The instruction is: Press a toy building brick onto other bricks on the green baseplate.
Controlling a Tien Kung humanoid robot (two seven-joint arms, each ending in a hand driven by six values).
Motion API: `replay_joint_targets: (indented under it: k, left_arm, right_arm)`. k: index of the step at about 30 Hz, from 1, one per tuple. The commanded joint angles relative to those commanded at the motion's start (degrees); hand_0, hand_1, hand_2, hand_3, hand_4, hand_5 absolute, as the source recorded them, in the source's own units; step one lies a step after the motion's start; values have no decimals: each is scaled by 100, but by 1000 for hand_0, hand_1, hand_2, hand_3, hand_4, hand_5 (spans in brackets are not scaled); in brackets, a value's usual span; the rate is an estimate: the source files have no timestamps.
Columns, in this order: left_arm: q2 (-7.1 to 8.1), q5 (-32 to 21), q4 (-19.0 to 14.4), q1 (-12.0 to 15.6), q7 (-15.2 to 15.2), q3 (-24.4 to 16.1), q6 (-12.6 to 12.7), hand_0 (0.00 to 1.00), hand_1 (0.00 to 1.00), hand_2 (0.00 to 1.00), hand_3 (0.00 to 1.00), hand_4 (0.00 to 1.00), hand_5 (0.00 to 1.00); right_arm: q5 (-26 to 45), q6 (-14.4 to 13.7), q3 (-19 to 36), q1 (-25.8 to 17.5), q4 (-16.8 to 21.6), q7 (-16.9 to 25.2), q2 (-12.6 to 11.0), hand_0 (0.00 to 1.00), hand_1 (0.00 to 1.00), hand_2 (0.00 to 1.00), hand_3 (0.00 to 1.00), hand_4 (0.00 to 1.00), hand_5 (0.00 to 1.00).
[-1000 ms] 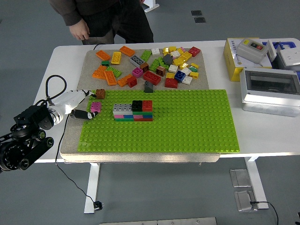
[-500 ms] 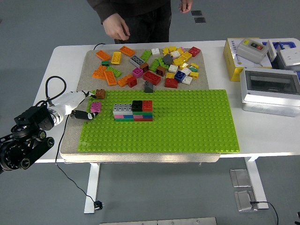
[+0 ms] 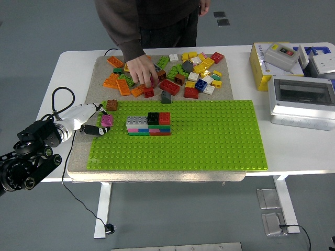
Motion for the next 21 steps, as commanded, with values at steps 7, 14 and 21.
replay_joint_targets:
  k: [7,14,21]
  left_arm:
    - [-26,-31,31,-9,-20,54,15,998,959,969,711,645,352]
    - [-26,-57,49,-22,-32,77,5,998,957,967,679,534,274]
    - [-25,-72,56,-39,-42,101,-3,998,953,960,635,442,227]
  right_arm:
    - [22,6,-30,-11,0,4,6,703,695,706,707,392,807]
    - [25,8,-46,-21,0,5,8,708,696,708,708,392,809]
    - [26,10,-47,-22,0,5,12,708,697,709,707,392,809]
